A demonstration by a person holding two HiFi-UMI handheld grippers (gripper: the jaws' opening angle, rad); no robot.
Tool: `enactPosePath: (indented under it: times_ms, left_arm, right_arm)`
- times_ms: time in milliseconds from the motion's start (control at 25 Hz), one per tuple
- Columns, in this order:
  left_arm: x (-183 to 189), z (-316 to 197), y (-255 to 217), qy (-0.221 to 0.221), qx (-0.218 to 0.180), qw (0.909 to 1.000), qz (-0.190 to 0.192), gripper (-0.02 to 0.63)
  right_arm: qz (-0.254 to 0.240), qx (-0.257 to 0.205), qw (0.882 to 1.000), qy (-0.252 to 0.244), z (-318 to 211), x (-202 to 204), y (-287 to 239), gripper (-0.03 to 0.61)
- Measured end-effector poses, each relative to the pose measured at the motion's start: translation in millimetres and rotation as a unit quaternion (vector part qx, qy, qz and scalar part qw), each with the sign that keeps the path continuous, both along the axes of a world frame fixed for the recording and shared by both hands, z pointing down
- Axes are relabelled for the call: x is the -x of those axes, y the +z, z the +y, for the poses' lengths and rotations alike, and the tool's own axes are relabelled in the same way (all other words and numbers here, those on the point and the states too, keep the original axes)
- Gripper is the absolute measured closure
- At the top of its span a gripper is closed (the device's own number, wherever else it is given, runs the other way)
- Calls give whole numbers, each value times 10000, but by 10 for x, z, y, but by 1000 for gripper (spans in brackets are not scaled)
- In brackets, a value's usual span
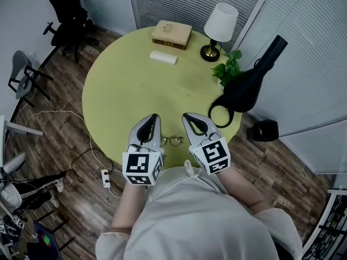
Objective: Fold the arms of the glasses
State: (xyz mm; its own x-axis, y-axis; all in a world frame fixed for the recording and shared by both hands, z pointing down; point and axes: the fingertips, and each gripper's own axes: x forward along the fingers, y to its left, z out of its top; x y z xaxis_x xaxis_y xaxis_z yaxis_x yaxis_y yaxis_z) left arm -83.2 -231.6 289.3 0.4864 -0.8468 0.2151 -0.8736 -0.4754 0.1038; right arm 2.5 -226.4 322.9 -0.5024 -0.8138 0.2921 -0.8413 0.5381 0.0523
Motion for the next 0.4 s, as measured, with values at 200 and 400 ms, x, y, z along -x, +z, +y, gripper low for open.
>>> enactPosePath:
  times_ms: [200,400]
  left_arm:
    - [12,9,43,-19,64,10000,22,606]
    - [10,-34,53,-35,87,9999,83,606]
  right_arm:
    - [46,64,10000,12,35,12,56,578]
    - [100,70,9999,18,17,10,88,578]
